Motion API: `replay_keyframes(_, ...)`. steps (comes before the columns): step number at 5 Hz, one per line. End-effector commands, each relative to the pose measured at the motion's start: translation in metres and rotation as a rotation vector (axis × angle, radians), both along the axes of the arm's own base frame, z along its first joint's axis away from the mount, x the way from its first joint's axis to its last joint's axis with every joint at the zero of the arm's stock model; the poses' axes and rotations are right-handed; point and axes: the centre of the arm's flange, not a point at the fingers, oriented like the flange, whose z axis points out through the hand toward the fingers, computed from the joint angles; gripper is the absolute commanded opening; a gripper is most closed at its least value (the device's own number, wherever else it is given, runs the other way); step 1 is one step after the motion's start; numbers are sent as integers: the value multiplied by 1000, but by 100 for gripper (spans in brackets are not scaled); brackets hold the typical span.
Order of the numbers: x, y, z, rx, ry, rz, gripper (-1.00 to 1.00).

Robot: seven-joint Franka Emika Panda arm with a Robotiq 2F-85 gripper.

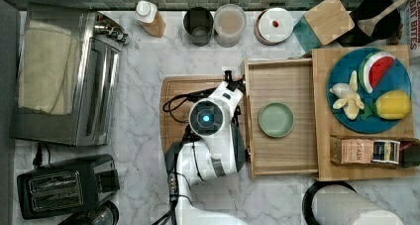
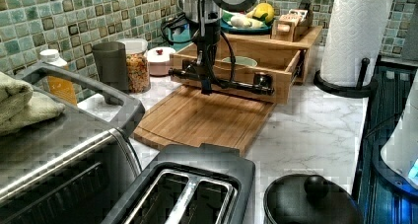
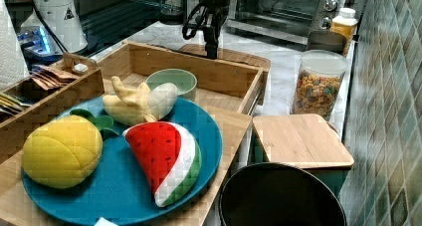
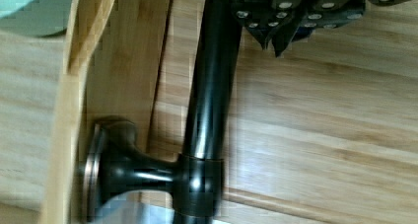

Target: Close the drawer.

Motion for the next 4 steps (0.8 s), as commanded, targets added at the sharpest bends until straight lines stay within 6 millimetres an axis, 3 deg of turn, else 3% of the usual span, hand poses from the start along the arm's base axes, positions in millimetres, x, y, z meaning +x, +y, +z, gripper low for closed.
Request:
replay_keyframes(1, -7, -150, 8, 47, -32, -118, -100)
replay_keyframes(4, -5, -293, 11, 54, 41, -151, -100)
